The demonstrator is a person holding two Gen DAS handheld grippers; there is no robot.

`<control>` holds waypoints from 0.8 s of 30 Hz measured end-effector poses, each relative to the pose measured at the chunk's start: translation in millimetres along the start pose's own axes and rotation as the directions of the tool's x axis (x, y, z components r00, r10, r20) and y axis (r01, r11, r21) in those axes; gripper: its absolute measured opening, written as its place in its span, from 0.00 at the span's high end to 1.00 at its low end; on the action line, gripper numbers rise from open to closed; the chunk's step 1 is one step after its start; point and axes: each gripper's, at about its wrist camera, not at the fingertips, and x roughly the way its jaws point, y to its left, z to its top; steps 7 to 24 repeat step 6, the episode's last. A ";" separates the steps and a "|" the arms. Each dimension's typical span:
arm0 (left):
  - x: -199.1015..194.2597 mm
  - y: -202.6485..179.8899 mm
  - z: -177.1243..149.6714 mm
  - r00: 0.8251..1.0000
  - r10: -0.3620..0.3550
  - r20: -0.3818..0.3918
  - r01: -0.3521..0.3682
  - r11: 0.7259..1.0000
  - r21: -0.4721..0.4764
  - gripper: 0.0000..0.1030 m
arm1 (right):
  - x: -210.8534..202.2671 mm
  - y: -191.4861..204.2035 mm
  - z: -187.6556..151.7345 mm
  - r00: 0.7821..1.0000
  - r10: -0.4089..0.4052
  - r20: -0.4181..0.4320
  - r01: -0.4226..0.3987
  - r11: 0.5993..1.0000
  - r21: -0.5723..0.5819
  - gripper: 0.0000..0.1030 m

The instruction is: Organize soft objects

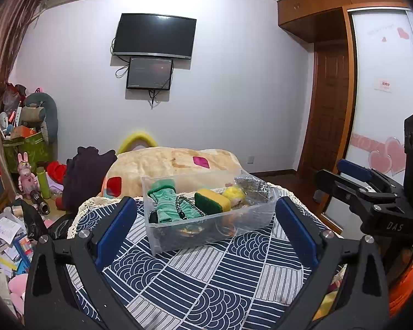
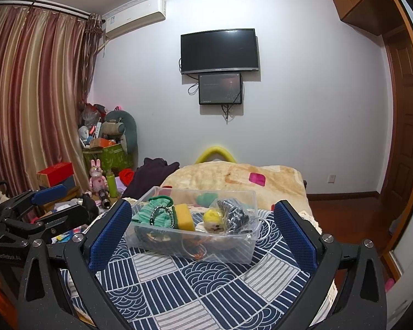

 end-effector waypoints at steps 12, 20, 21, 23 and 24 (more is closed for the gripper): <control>-0.4 -1.1 -0.1 1.000 -0.003 0.002 0.003 1.000 -0.002 0.01 | 0.6 2.5 -1.7 1.000 0.004 -0.007 -0.004 1.000 0.001 0.00; -0.4 -1.1 -0.1 1.000 -0.003 0.002 0.003 1.000 -0.002 0.01 | 0.6 2.5 -1.7 1.000 0.004 -0.007 -0.004 1.000 0.001 0.00; -0.4 -1.1 -0.1 1.000 -0.003 0.002 0.003 1.000 -0.002 0.01 | 0.6 2.5 -1.7 1.000 0.004 -0.007 -0.004 1.000 0.001 0.00; -0.4 -1.1 -0.1 1.000 -0.003 0.002 0.003 1.000 -0.002 0.01 | 0.6 2.5 -1.7 1.000 0.004 -0.007 -0.004 1.000 0.001 0.00; -0.4 -1.1 -0.1 1.000 -0.003 0.002 0.003 1.000 -0.002 0.01 | 0.6 2.5 -1.7 1.000 0.004 -0.007 -0.004 1.000 0.001 0.00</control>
